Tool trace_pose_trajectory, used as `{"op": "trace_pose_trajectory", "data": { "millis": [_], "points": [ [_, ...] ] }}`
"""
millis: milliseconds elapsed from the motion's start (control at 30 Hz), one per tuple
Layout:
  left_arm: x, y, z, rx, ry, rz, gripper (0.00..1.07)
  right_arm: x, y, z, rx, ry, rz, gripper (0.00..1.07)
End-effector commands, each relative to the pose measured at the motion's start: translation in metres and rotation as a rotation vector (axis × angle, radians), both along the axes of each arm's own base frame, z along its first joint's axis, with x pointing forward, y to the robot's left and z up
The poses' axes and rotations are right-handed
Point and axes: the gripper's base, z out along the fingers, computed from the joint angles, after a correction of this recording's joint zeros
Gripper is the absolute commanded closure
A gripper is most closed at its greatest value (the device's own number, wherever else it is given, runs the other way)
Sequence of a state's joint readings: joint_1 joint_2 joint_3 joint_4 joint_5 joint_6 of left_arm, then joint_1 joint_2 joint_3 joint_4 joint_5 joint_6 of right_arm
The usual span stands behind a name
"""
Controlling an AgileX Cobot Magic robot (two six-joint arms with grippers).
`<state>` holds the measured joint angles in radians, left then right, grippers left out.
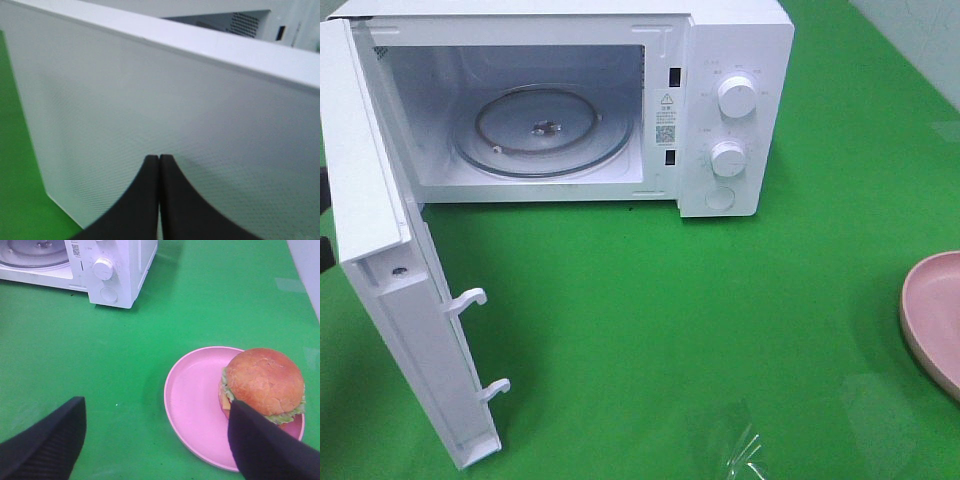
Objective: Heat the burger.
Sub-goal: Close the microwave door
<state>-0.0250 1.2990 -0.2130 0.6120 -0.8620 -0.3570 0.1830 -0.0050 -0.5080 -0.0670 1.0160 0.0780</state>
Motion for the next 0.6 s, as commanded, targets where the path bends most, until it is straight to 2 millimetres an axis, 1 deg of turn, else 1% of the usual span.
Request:
{"op": "trace_pose_trajectory", "data": {
  "millis": [33, 67, 100, 133, 233, 300, 333, 400, 433, 467, 567, 600],
  "points": [
    [0.007, -0.018, -0.004, -0.010, 0.010, -0.082, 1.07, -0.003, -0.001, 0.000, 0.001, -0.034, -0.011, 0.32],
    [0.009, -0.025, -0.006, -0.022, 0.025, -0.097, 1.07, -0.003, -0.001, 0.000, 0.001, -0.034, -0.011, 0.32],
    [0.009, -0.025, -0.006, -0.022, 0.025, -0.097, 1.07, -0.003, -0.001, 0.000, 0.001, -0.034, -0.011, 0.32],
    [0.012, -0.031, -0.007, -0.038, 0.037, -0.100, 1.07, -0.003, -0.001, 0.000, 0.001, -0.034, -0.011, 0.32],
    [0.014, -0.033, -0.008, -0.048, 0.043, -0.092, 1.07, -0.003, -0.001, 0.000, 0.001, -0.034, -0.011, 0.32],
    [0.021, -0.045, -0.009, -0.056, 0.038, -0.090, 1.07, -0.003, -0.001, 0.000, 0.001, -0.034, -0.011, 0.32],
    [0.021, -0.045, -0.009, -0.056, 0.038, -0.090, 1.07, -0.003, -0.001, 0.000, 0.001, -0.034, -0.011, 0.32],
    [0.027, -0.053, -0.009, -0.043, 0.024, -0.094, 1.07, -0.003, -0.001, 0.000, 0.001, -0.034, -0.011, 0.32],
    [0.027, -0.053, -0.009, -0.043, 0.024, -0.094, 1.07, -0.003, -0.001, 0.000, 0.001, -0.034, -0.011, 0.32],
    [0.030, -0.058, -0.009, -0.051, 0.024, -0.091, 1.07, -0.003, -0.001, 0.000, 0.001, -0.034, -0.011, 0.32],
    [0.033, -0.061, -0.009, -0.062, 0.028, -0.083, 1.07, -0.003, -0.001, 0.000, 0.001, -0.034, -0.011, 0.32],
    [0.037, -0.066, -0.008, -0.086, 0.032, -0.060, 1.07, -0.003, -0.001, 0.000, 0.001, -0.034, -0.011, 0.32]
  ]
}}
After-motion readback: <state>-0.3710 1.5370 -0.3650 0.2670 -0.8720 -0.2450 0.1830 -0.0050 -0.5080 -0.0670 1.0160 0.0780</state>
